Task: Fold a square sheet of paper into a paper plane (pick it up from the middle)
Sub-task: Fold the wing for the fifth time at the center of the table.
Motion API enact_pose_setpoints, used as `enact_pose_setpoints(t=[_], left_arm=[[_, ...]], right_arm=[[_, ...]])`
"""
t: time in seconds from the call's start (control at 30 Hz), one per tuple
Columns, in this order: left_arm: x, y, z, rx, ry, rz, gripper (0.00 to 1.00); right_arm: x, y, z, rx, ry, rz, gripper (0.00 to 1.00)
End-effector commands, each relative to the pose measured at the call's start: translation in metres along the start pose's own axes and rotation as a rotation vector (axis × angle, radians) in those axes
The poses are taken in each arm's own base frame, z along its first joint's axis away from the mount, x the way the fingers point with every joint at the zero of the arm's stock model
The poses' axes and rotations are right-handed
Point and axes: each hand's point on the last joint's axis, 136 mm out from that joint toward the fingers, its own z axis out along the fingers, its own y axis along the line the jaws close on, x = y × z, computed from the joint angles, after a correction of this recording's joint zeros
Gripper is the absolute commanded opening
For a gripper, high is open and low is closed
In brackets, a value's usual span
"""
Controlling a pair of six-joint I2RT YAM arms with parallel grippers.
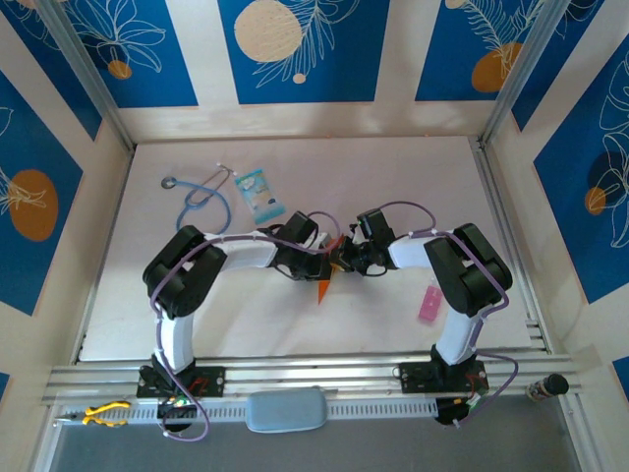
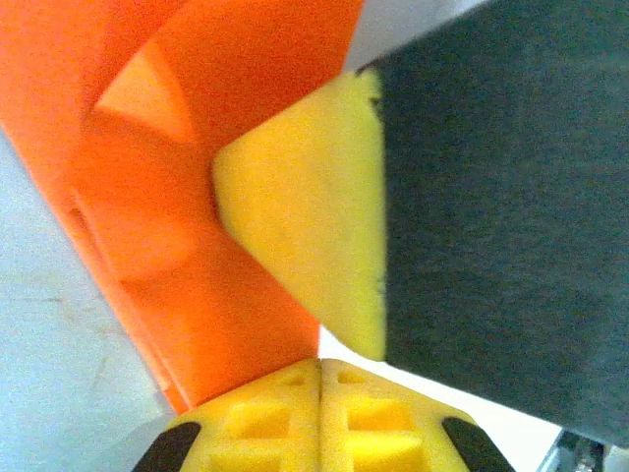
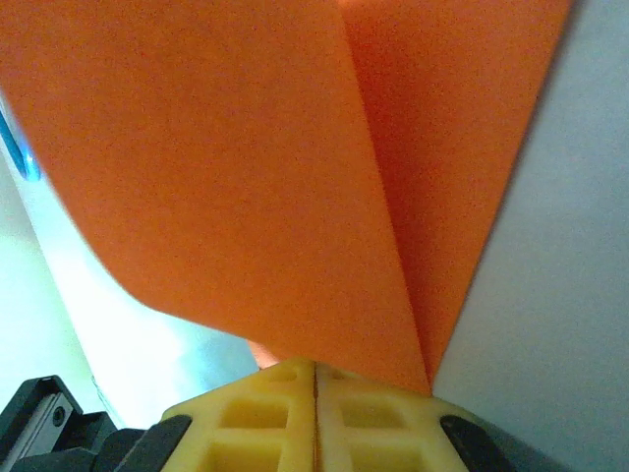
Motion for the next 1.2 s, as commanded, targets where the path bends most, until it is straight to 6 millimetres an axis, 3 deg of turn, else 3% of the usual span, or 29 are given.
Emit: enact_pose_setpoints(t=[0.0,0.27,0.5,0.67,0.97,1.17], left_arm=[[0.015,0.025,0.006,-0.067,0.039,-0.016,0.06],[0.052,0.044,0.006,-0.078,0.106,-0.008,0.0],[0.091,0.049,0.0,-0.02,0.19,0.057,0.0],[0.101,0.046,-0.004,0.012,0.213,0.082,0.0],[0.098,0.047,-0.004,0.012,0.206,0.074,0.0],[0.097,0.048,-0.005,0.006,0.2,0.066,0.0]], right_arm=[[0.016,-0.034,0.008,0.119,0.045,0.054,0.08],[0.011,-0.017,-0.004,0.079,0.018,0.021,0.09],[0.009,0.002,-0.038,0.044,-0.065,-0.038,0.13],[0.018,0.01,-0.058,0.005,-0.102,-0.089,0.13],[0.05,0.016,-0.04,-0.002,-0.031,-0.191,0.1],[0.053,0.019,-0.019,0.023,0.017,-0.218,0.09]])
